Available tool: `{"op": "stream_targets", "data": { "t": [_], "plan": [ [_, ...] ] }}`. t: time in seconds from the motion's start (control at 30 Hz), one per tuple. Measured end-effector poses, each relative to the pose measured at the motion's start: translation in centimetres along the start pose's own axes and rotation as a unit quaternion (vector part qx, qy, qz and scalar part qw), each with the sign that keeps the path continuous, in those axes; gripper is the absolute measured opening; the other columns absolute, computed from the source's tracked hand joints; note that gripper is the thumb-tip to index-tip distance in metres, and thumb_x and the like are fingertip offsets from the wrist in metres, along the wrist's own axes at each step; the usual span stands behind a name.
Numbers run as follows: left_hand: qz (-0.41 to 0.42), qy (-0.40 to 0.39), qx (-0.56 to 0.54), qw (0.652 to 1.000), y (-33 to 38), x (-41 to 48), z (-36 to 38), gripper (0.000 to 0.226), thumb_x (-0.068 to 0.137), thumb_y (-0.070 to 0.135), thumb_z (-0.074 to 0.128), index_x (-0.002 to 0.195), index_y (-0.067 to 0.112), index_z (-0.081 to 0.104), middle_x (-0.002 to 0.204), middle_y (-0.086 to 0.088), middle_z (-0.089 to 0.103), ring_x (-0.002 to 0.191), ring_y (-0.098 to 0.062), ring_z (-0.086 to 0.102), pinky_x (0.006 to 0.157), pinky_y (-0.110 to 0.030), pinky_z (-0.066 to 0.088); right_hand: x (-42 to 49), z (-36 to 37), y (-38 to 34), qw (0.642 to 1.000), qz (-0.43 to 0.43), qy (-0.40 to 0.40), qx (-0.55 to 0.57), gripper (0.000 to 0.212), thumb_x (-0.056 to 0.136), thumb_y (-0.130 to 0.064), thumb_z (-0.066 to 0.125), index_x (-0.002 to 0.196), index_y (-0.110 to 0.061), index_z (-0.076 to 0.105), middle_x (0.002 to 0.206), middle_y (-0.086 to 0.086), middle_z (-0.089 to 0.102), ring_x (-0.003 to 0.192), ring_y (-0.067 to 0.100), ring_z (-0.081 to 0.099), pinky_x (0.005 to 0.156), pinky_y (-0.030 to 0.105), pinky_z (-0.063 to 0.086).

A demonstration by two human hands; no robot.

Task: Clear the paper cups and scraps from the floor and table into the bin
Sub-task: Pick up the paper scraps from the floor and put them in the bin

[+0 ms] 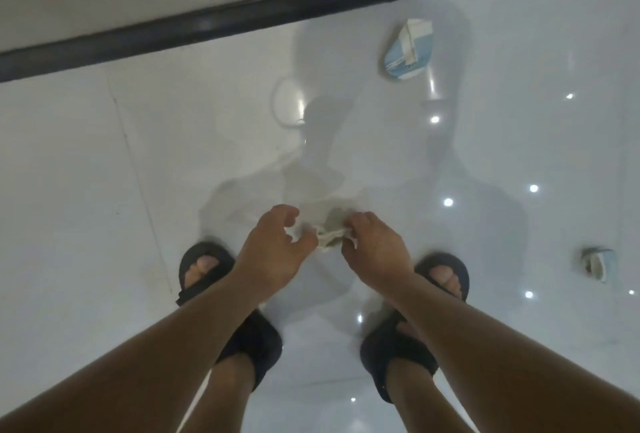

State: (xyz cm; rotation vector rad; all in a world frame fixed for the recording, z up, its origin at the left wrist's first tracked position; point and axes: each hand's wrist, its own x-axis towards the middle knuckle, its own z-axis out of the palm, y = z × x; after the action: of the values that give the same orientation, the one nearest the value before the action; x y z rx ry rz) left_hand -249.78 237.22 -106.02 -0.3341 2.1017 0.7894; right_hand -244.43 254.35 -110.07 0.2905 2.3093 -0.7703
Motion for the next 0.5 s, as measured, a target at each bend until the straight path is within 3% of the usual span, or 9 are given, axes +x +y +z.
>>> {"op": "stream_targets", "data": {
  "t": [0.07, 0.1, 0.2, 0.33, 0.4, 0.5],
  "plan": [
    [0.020, -0.008, -0.019, 1.000, 1.0, 0.0, 0.3, 0.040, 0.081, 0.048, 0.064, 0.114, 0.031, 0.049, 0.104, 0.019, 0.054, 0.083, -0.003, 0.060, 0.069, -0.015, 0.041, 0.3, -1.8, -0.3, 0.998, -0.049, 0.034, 0.019, 0.017, 0.088, -0.020, 0.059, 0.103, -0.013, 0.063, 0.098, 0.006, 0.060, 0.084, 0.028, 0.061, 0.069, 0.037, 0.051],
    [0.031, -0.010, -0.027, 0.999, 1.6, -0.1, 0.4, 0.036, 0.081, 0.047, 0.065, 0.110, 0.034, 0.048, 0.098, 0.023, 0.053, 0.080, 0.000, 0.060, 0.064, -0.009, 0.040, 0.4, -2.7, -0.5, 0.997, -0.072, 0.030, 0.009, 0.020, 0.088, -0.023, 0.061, 0.106, -0.014, 0.063, 0.101, 0.005, 0.059, 0.087, 0.027, 0.060, 0.069, 0.036, 0.051],
    [0.054, 0.021, -0.011, 0.998, 2.6, -0.1, 0.2, 0.031, 0.082, 0.040, 0.065, 0.108, 0.035, 0.048, 0.092, 0.024, 0.050, 0.074, 0.002, 0.056, 0.055, -0.006, 0.038, 0.4, -3.8, -0.5, 0.994, -0.087, -0.048, -0.049, 0.061, 0.083, -0.039, 0.067, 0.137, -0.023, 0.043, 0.133, 0.002, 0.042, 0.111, 0.023, 0.052, 0.084, 0.037, 0.052],
    [0.013, 0.067, 0.011, 0.998, 1.5, 0.7, -1.8, 0.042, 0.087, 0.034, 0.061, 0.126, 0.023, 0.050, 0.120, 0.006, 0.051, 0.090, -0.008, 0.055, 0.075, -0.020, 0.040, 1.1, -2.4, -1.3, 0.992, -0.071, -0.069, -0.073, 0.093, 0.076, -0.051, 0.075, 0.146, -0.036, 0.016, 0.149, -0.002, 0.016, 0.122, 0.027, 0.044, 0.092, 0.042, 0.051],
    [0.001, 0.068, 0.012, 0.998, 0.3, 0.6, -2.8, 0.042, 0.088, 0.033, 0.060, 0.128, 0.025, 0.048, 0.126, 0.007, 0.050, 0.096, -0.009, 0.054, 0.080, -0.024, 0.040, 1.8, -0.5, -2.3, 0.992, -0.074, -0.040, -0.094, 0.093, 0.076, -0.050, 0.075, 0.145, -0.038, 0.015, 0.150, -0.001, 0.013, 0.119, 0.028, 0.045, 0.089, 0.042, 0.052],
    [-0.014, 0.059, 0.012, 0.998, -1.2, 0.2, -3.8, 0.042, 0.089, 0.034, 0.059, 0.128, 0.027, 0.047, 0.127, 0.009, 0.049, 0.100, -0.010, 0.055, 0.081, -0.025, 0.041, 3.0, 1.7, -3.7, 0.992, -0.061, -0.019, -0.108, 0.070, 0.086, -0.039, 0.065, 0.144, -0.037, 0.027, 0.144, 0.003, 0.021, 0.114, 0.028, 0.047, 0.082, 0.038, 0.050]
  ]
}}
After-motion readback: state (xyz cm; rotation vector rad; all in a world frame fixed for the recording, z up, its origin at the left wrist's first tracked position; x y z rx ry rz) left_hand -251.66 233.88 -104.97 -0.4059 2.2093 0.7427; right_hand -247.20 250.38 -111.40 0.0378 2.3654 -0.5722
